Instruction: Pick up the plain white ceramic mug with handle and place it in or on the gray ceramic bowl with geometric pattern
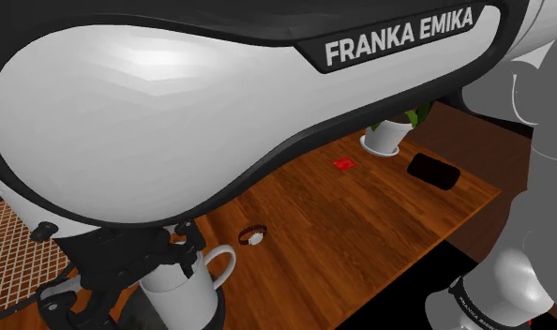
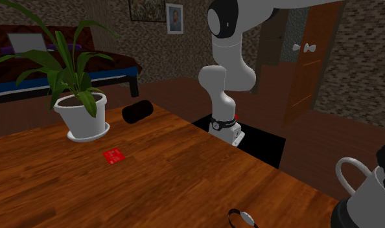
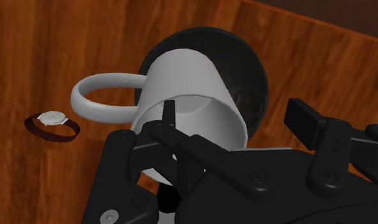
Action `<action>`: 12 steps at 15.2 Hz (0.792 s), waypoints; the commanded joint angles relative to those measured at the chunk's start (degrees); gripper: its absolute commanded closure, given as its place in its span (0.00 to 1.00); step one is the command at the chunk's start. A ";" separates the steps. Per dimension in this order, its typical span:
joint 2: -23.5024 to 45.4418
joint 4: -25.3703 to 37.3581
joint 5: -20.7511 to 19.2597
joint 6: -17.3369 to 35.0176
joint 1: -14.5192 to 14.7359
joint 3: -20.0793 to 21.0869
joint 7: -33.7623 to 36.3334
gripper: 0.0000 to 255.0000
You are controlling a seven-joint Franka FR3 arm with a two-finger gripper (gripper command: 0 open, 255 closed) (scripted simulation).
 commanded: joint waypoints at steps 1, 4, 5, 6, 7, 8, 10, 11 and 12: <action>0.19 2.27 -0.03 -2.03 0.38 0.00 -0.08 0.00; 1.34 9.59 -0.49 -8.07 1.97 -0.16 -0.19 0.00; 1.34 9.59 -0.49 -8.07 1.98 -0.16 -0.19 0.00; 1.33 9.58 -0.48 -8.06 1.97 -0.16 -0.19 0.00; 1.34 9.59 -0.48 -8.07 1.97 -0.16 -0.19 0.00; 1.34 9.59 -0.49 -8.07 1.97 -0.16 -0.19 0.00; 1.34 9.59 -0.49 -8.07 1.98 -0.16 -0.19 0.00; 1.34 9.59 -0.49 -8.07 1.98 -0.16 -0.19 0.00; 1.34 9.59 -0.49 -8.07 1.98 -0.16 -0.19 0.00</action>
